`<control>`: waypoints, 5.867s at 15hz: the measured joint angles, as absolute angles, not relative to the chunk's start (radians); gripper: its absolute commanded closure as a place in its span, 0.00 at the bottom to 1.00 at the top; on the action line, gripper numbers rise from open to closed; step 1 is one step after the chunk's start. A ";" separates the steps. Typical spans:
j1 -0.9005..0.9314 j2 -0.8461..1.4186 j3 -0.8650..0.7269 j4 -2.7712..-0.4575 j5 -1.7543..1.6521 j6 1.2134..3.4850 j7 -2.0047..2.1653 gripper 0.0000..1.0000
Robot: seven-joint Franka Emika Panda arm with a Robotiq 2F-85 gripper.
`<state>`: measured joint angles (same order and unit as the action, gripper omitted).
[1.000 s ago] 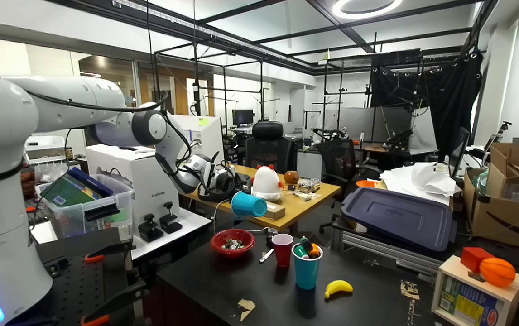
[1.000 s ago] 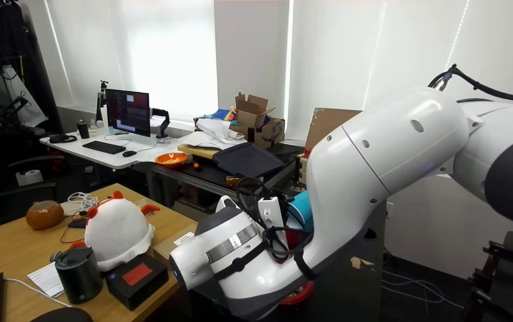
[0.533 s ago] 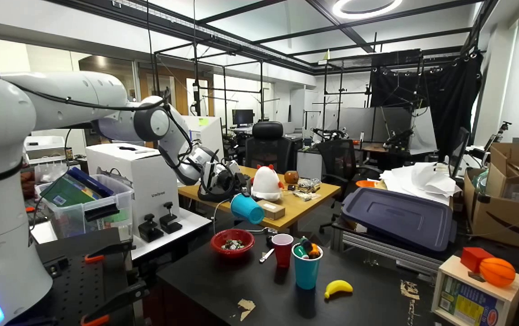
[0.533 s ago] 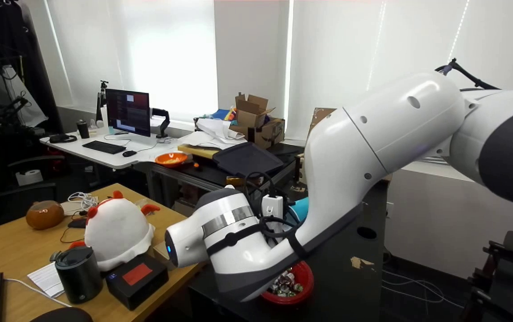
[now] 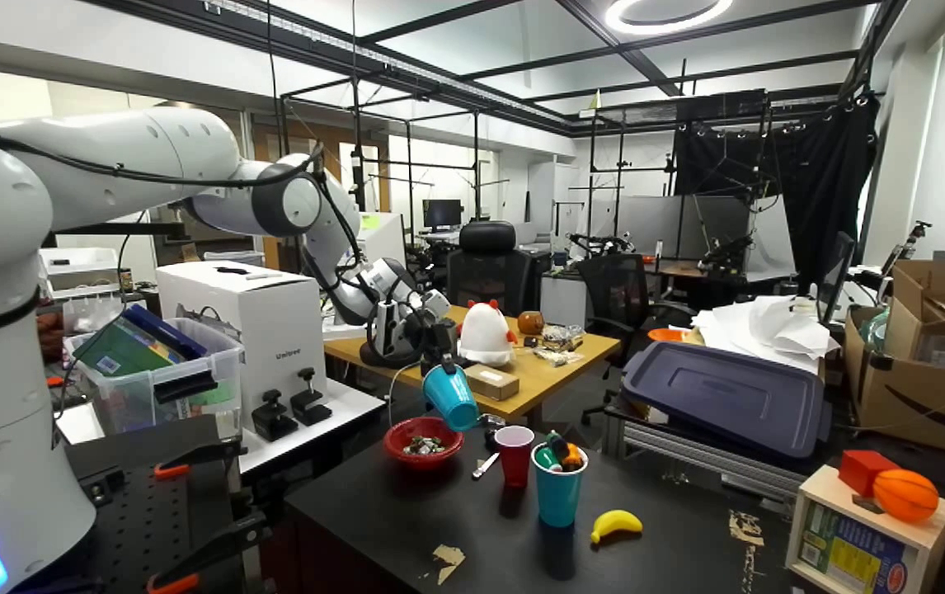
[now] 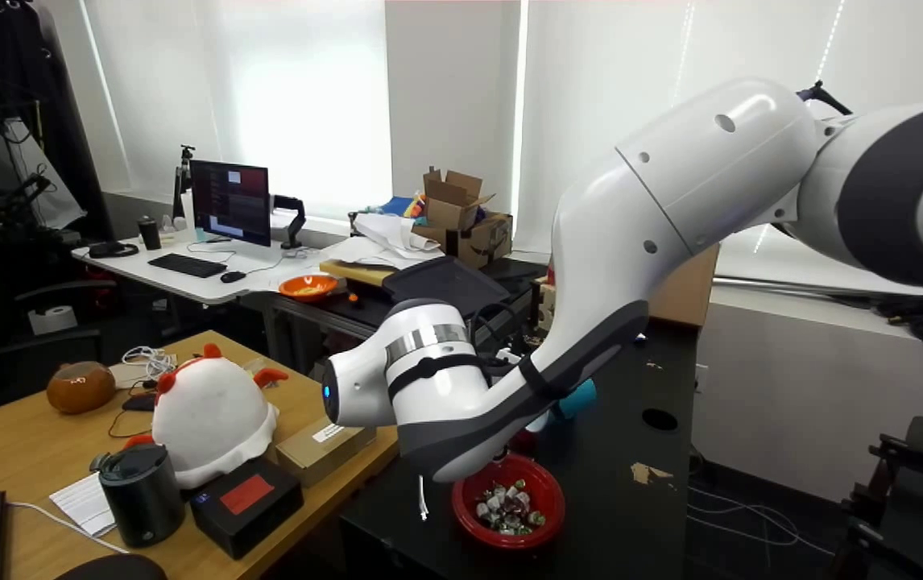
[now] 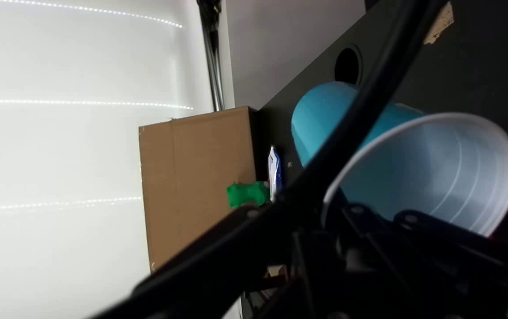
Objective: Pick up the blue cup and pour it's contents in the bowl
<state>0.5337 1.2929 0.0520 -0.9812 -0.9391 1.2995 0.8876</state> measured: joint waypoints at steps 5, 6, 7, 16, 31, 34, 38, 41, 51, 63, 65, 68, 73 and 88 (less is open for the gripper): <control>0.442 1.172 0.078 -1.178 -0.909 1.449 1.053 0.99; 0.424 1.147 0.083 -1.220 -0.909 1.479 1.080 0.99; 0.407 1.121 0.087 -1.263 -0.909 1.508 1.107 0.99; 0.314 0.902 0.091 -1.636 -0.873 1.796 1.308 0.99; 0.225 0.735 0.002 -1.954 -0.820 2.206 1.549 0.99; 0.221 0.735 -0.025 -1.964 -0.820 2.269 1.582 0.99; 0.218 0.735 -0.044 -1.968 -0.820 2.324 1.605 0.99; 0.218 0.735 -0.047 -1.979 -0.816 2.353 1.625 0.99; 0.222 0.722 -0.111 -2.096 -0.798 2.581 1.790 0.99; 0.273 0.676 -0.196 -2.174 -0.799 2.713 1.915 0.99; 0.272 0.677 -0.196 -2.174 -0.799 2.726 1.915 0.99; 0.272 0.678 -0.195 -2.167 -0.798 2.741 1.912 0.99; 0.268 0.701 -0.185 -2.125 -0.768 2.743 1.877 0.99; 0.283 0.785 -0.194 -2.030 -0.430 2.764 1.612 0.99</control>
